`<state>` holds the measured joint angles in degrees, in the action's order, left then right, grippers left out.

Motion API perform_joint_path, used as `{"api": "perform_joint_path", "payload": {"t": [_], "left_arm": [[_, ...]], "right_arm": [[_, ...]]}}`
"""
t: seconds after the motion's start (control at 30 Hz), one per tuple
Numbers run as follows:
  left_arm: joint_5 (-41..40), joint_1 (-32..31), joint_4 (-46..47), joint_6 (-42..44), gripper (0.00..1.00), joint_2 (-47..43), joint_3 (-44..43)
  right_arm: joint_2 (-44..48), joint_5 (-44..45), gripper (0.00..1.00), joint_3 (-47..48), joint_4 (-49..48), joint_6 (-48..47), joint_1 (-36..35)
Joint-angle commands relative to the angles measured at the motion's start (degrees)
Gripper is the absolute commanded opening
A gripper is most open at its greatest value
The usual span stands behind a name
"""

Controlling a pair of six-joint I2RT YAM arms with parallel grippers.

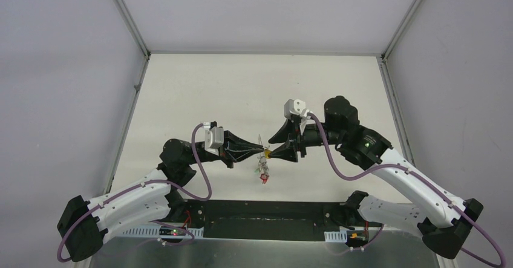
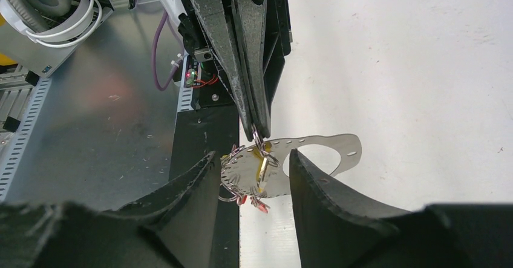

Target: Put the keys on the keyring

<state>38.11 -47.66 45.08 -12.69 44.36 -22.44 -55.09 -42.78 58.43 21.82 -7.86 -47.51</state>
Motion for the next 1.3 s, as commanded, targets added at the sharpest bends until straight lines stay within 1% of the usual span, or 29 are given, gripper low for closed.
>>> {"api": "perform_joint_path", "payload": {"t": [0.0, 0.27, 0.6, 1.27], "left_arm": [[1.42, -0.35, 4.78, -0.42, 0.00, -0.13, -0.45], [1.42, -0.42, 4.14, -0.41, 0.00, -0.22, -0.81], [1.46, -0.42, 3.09, -0.29, 0.00, -0.40, -1.12], [2.25, -0.39, 0.77, 0.17, 0.00, -1.52, -1.56]], "right_arm": [[0.15, -1.08, 0.47, 0.10, -4.22, 0.37, -0.04], [-1.92, -1.08, 0.47, 0.53, -4.67, 0.37, -0.02], [-2.20, -1.08, 0.47, 0.01, -4.82, 0.37, -0.08], [-0.08, -1.08, 0.47, -1.39, -4.92, 0.37, -0.04]]}}
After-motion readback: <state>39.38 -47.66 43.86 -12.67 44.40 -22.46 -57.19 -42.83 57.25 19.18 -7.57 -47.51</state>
